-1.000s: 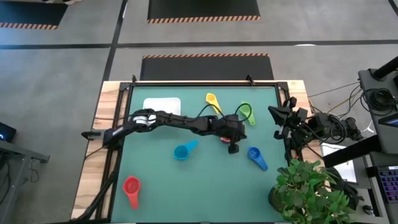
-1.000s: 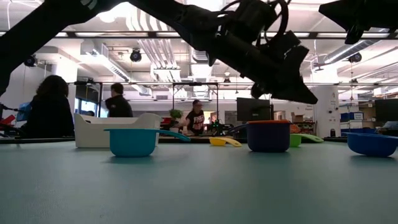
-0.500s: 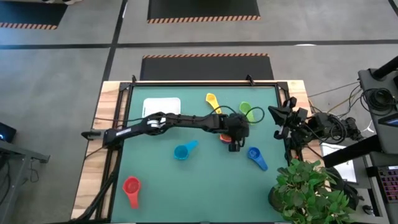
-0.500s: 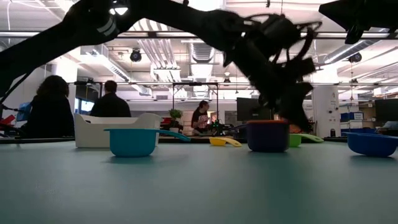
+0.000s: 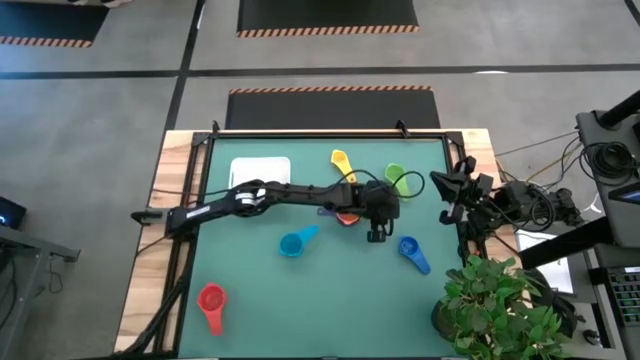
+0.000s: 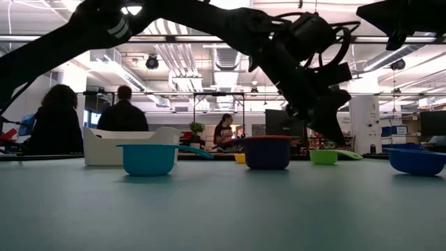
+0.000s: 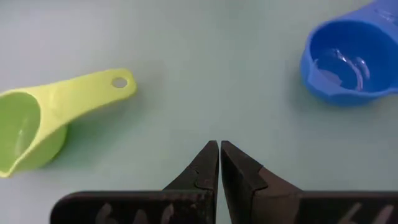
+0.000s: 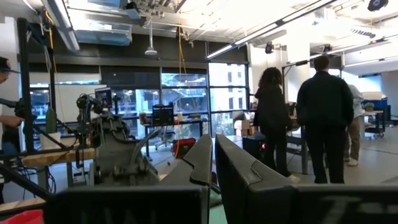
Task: Nest measuring cups in basket
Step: Stack the orange measuring cup on top of the violet measuring cup
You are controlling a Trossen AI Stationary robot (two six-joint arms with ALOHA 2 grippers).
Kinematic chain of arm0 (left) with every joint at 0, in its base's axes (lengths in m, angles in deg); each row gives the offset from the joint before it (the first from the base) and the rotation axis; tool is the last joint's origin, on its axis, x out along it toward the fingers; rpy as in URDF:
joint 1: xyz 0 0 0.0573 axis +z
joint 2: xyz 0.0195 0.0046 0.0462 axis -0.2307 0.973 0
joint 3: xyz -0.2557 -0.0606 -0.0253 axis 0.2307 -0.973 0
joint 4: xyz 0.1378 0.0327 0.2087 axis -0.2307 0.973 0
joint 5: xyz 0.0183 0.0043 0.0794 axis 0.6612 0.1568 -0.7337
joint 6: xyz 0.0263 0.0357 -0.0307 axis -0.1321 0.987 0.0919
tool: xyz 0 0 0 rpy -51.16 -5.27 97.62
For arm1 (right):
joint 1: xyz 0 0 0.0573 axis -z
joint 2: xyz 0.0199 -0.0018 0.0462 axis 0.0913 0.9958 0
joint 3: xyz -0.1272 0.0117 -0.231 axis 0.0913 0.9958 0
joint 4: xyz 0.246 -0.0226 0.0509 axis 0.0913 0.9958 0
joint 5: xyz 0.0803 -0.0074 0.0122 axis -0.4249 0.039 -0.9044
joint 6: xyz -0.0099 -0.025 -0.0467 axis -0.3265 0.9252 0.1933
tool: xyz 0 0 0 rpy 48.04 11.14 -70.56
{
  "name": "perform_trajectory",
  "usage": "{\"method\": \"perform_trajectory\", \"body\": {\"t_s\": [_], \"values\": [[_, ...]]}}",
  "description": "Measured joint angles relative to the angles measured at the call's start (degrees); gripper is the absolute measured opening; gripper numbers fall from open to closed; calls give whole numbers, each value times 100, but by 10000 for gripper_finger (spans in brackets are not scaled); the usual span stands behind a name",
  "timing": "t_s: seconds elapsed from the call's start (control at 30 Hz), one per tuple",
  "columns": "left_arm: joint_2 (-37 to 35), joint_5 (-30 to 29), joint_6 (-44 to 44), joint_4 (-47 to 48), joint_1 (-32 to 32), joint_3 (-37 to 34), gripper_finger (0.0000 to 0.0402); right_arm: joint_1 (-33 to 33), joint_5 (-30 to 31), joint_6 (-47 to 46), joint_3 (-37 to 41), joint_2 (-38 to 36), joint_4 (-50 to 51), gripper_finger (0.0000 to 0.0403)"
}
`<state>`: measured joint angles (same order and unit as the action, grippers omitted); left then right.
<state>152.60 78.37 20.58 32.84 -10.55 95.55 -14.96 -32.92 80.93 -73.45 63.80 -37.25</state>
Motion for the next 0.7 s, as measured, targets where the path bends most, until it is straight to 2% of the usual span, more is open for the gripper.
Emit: {"method": "perform_trajectory", "body": {"t_s": [0.1,0.37,0.6,0.7], "values": [[-18,-21,302,415,-4,295,0,0,-2,-2,0,0,51,9],[-703,130,1467,1518,348,223,0,0,-1,-48,0,0,113,9],[-844,1826,3048,2771,975,218,0,0,0,-146,0,4,189,9],[-816,1989,2995,2756,1245,201,0,0,0,-195,0,4,190,9]]}}
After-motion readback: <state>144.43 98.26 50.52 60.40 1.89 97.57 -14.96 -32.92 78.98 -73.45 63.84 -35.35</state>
